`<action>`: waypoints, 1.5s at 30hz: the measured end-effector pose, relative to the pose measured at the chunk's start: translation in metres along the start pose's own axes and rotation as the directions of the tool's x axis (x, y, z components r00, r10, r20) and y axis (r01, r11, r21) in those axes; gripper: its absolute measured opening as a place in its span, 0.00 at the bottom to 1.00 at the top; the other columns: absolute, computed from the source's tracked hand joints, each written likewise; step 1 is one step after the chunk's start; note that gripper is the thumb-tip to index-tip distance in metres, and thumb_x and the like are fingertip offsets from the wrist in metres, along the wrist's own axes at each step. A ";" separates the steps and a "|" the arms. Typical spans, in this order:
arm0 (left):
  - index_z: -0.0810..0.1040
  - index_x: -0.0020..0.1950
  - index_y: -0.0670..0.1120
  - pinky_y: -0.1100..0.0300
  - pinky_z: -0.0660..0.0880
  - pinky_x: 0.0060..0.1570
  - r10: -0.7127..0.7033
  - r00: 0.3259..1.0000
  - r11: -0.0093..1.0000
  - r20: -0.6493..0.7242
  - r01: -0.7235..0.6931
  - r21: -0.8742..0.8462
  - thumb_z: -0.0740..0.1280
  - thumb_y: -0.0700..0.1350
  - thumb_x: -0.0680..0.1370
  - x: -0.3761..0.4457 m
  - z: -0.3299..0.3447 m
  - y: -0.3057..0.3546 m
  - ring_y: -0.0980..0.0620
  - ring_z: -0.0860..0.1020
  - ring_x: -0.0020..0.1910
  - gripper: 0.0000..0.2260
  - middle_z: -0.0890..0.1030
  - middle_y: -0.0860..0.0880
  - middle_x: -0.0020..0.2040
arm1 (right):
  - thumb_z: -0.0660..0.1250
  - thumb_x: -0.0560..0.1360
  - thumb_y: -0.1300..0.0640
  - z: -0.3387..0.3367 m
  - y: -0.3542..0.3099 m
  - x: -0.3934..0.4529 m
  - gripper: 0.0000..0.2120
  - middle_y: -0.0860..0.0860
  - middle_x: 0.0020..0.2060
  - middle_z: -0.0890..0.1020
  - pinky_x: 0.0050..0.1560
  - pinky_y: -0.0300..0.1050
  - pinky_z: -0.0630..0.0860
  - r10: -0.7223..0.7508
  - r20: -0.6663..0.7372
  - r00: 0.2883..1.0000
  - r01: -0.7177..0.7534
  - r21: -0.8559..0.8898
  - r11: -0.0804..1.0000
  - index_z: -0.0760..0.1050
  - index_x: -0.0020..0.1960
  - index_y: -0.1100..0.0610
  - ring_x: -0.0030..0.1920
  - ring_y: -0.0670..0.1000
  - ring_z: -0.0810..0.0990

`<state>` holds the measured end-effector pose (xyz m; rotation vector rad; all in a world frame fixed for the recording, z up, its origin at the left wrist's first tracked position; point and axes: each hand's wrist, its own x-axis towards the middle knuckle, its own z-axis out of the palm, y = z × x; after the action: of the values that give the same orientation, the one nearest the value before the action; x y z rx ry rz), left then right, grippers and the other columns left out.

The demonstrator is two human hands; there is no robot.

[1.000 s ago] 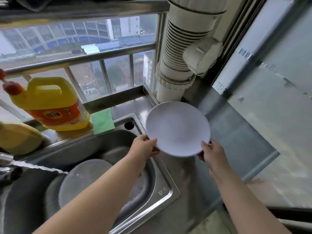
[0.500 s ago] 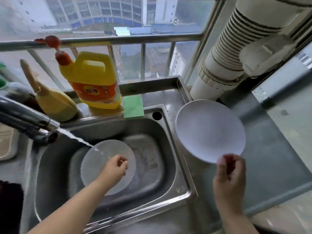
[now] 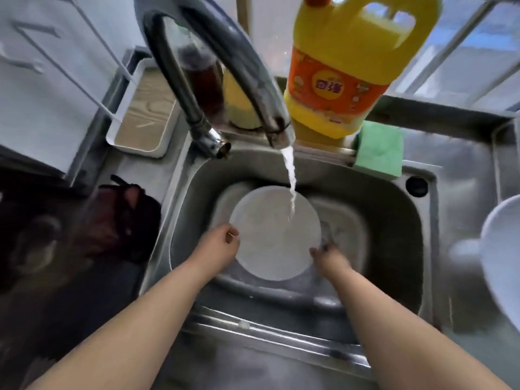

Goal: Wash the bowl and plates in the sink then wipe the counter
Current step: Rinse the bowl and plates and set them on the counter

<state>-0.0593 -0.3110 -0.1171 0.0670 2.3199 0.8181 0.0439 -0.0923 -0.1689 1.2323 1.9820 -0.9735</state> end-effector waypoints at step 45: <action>0.78 0.43 0.46 0.60 0.68 0.40 -0.174 0.976 0.944 0.127 0.203 -0.262 0.60 0.32 0.77 -0.004 -0.002 0.004 0.50 0.75 0.42 0.11 0.78 0.51 0.34 | 0.63 0.76 0.61 -0.033 0.034 -0.058 0.13 0.53 0.43 0.79 0.40 0.44 0.72 -0.106 -0.163 0.981 0.142 0.226 0.964 0.74 0.60 0.61 0.43 0.54 0.78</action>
<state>-0.0580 -0.3102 -0.1114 -0.2265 2.0598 1.0028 0.0940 -0.0822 -0.1142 1.3555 2.1282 -1.2421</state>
